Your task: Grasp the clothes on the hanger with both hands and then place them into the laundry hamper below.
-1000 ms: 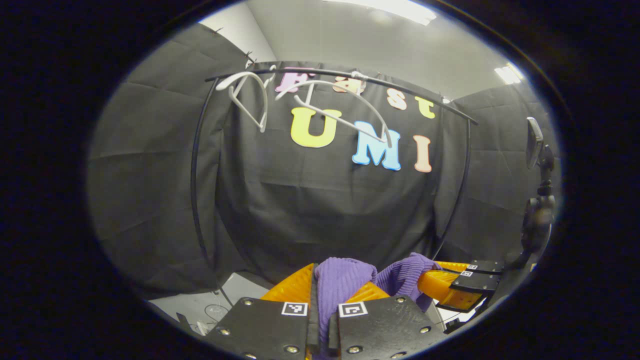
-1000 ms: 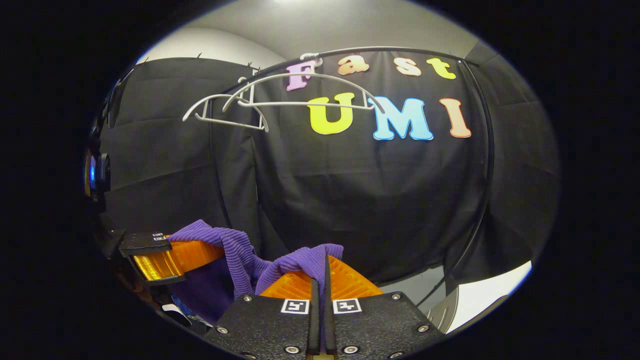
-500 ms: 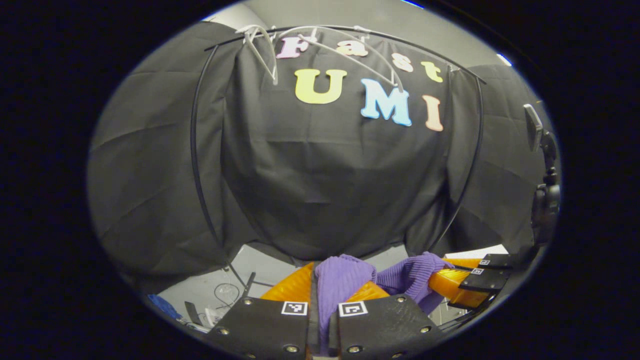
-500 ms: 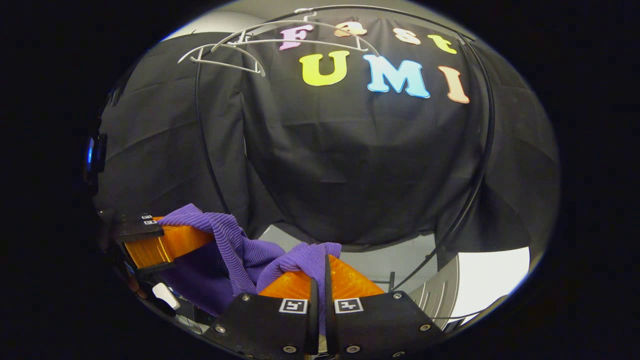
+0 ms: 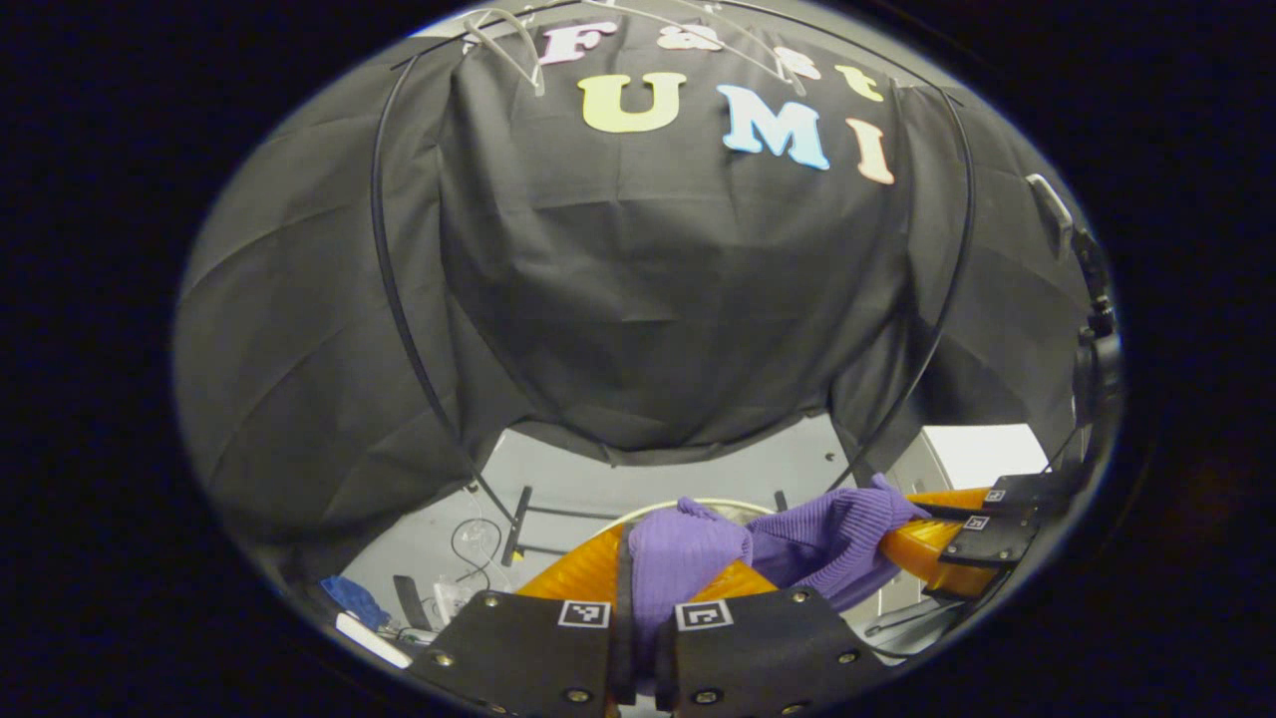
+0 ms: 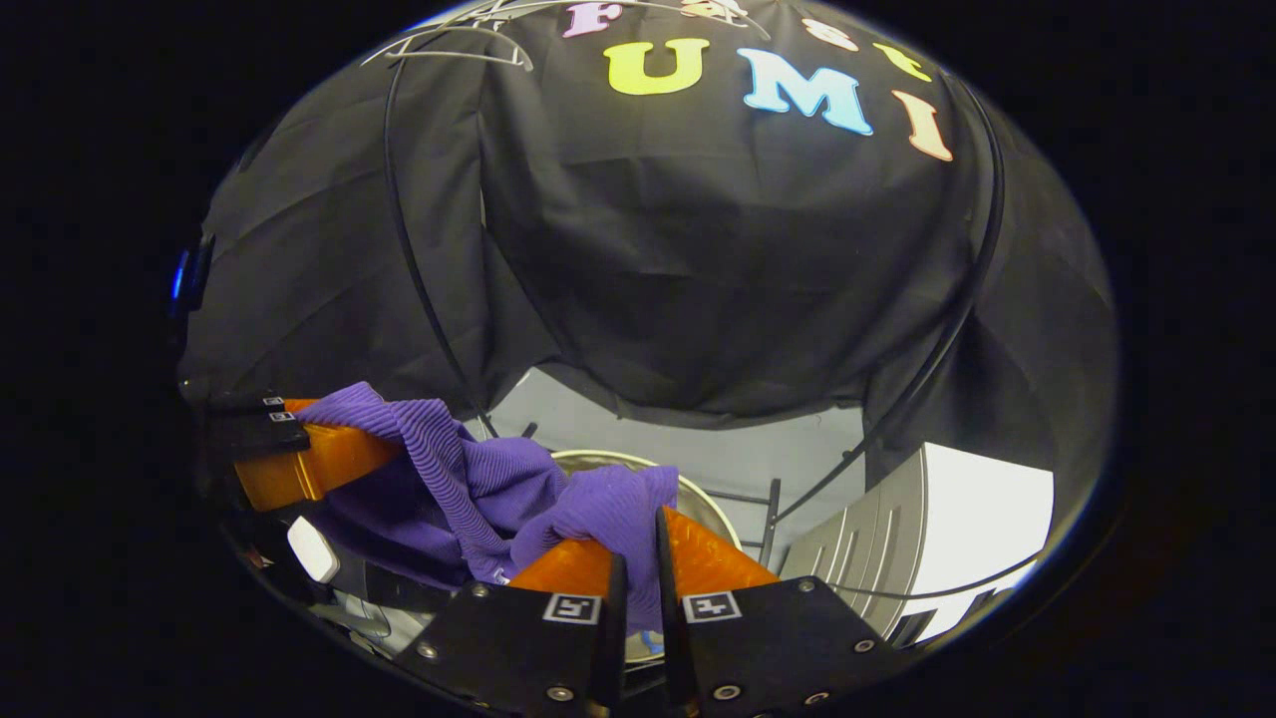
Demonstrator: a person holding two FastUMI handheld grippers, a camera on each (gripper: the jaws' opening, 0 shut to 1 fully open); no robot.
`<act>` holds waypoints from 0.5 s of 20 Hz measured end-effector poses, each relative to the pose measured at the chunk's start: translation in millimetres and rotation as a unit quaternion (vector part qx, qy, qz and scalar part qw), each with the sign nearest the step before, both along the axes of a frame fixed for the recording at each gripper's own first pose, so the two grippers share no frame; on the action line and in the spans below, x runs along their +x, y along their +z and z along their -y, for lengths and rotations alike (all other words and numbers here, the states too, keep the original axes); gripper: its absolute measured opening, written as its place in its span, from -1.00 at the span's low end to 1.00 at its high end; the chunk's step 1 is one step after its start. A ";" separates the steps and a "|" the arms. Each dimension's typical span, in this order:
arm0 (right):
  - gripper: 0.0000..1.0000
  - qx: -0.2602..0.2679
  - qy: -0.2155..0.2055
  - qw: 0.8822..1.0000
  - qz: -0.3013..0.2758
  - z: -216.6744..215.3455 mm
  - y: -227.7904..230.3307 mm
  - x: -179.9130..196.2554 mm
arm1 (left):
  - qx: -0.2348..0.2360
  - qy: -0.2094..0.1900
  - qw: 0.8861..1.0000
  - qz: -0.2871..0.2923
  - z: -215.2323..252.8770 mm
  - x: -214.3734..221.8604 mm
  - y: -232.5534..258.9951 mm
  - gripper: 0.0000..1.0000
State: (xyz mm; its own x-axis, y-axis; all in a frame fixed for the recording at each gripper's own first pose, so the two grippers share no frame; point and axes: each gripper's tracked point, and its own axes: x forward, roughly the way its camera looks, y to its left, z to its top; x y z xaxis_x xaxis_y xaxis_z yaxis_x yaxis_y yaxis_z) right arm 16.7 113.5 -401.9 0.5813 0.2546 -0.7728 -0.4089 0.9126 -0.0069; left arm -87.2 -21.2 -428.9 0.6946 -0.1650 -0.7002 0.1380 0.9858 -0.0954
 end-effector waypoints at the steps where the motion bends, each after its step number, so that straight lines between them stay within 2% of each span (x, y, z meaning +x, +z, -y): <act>1: -0.51 -0.008 0.000 1.000 -0.002 1.1 -3.2 -3.5 | 0.005 0.003 1.000 -0.007 -2.4 -4.4 -6.4 -0.78; 2: -0.40 -0.018 -0.001 1.000 -0.004 5.5 -6.5 -5.9 | 0.004 0.005 1.000 -0.014 -3.5 -8.4 -10.7 -0.75; 3: -0.12 -0.020 -0.002 1.000 -0.006 9.4 -8.2 -10.1 | 0.004 0.010 1.000 -0.016 -5.4 -11.9 -13.6 -0.52; 4: 0.07 -0.015 -0.003 1.000 -0.003 8.9 -7.8 -9.3 | 0.006 0.013 1.000 -0.020 -8.3 -15.5 -14.4 -0.28; 5: 0.41 -0.013 -0.005 1.000 0.001 8.3 -6.2 -7.9 | 0.006 0.017 1.000 -0.015 -11.0 -15.4 -14.0 -0.05; 7: 0.63 -0.016 -0.006 1.000 0.006 10.9 -4.5 -5.3 | 0.005 0.025 1.000 -0.004 -15.7 -13.9 -7.0 0.42; 9: 0.73 -0.013 -0.011 1.000 0.011 8.7 -0.4 -3.3 | 0.010 0.033 0.999 0.002 -21.7 -12.7 -2.6 0.89; 10: 0.77 -0.009 -0.014 1.000 0.015 8.1 3.0 -2.0 | 0.012 0.036 0.999 0.006 -25.5 -10.8 -0.1 0.89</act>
State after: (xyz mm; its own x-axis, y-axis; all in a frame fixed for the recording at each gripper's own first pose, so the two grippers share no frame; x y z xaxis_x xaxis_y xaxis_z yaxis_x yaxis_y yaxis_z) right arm 14.8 105.4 -398.8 0.6105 0.2240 -0.7597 -0.3830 0.9230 -0.0357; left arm -98.0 4.3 -429.0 0.7126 -0.0972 -0.6948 0.0667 0.9953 -0.0708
